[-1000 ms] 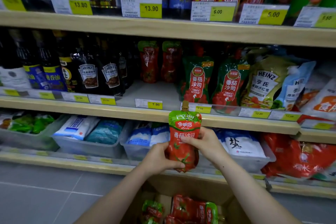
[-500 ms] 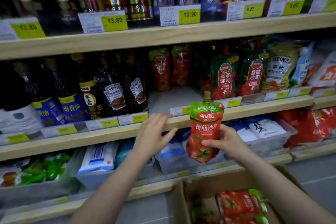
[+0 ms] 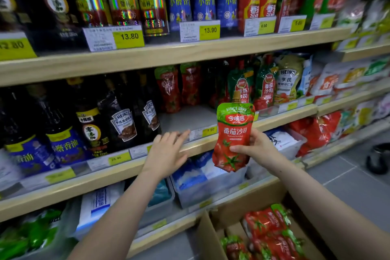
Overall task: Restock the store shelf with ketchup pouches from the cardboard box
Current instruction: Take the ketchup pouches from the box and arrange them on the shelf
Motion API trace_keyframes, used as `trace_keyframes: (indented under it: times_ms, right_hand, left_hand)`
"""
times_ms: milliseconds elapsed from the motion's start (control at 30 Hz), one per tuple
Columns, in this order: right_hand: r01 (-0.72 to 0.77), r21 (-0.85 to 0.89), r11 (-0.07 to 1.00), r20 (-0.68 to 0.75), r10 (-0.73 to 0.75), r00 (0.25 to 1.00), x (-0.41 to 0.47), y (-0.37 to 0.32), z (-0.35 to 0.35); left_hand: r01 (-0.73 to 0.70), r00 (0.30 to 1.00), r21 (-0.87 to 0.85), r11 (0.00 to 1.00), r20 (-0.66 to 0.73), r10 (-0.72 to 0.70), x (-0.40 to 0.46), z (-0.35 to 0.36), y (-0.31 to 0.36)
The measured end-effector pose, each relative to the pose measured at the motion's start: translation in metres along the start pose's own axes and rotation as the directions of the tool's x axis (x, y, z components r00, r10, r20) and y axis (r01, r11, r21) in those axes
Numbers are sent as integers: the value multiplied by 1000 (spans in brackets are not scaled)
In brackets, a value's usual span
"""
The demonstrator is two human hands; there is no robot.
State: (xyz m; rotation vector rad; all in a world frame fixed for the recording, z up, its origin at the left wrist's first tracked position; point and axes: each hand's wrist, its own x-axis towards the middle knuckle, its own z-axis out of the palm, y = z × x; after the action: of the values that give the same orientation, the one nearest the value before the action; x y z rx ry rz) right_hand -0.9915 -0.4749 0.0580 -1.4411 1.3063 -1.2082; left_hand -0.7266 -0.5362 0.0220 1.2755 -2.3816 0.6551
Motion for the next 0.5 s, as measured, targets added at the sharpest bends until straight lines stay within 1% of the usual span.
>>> trace_keyframes:
  times_ms: [133, 233, 300, 433, 500]
  right_hand:
    - [65, -17, 998, 38, -64, 997, 24, -23, -8]
    - [168, -38, 985, 53, -166, 985, 51, -45, -8]
    - [204, -53, 978, 80, -199, 977, 70, -55, -5]
    - [258, -91, 962, 139, -244, 960, 103, -53, 3]
    - [260, -105, 960, 154, -242, 958, 118, -47, 5]
  left_hand:
    - [52, 997, -20, 998, -50, -53, -11, 1, -11]
    - [92, 995, 22, 996, -41, -91, -15, 3, -11]
    - [122, 992, 34, 992, -29, -121, -13, 3, -7]
    - [154, 988, 91, 984, -34, -152, -12, 4, -3]
    - [164, 986, 111, 980, -39, -160, -11, 7, -2]
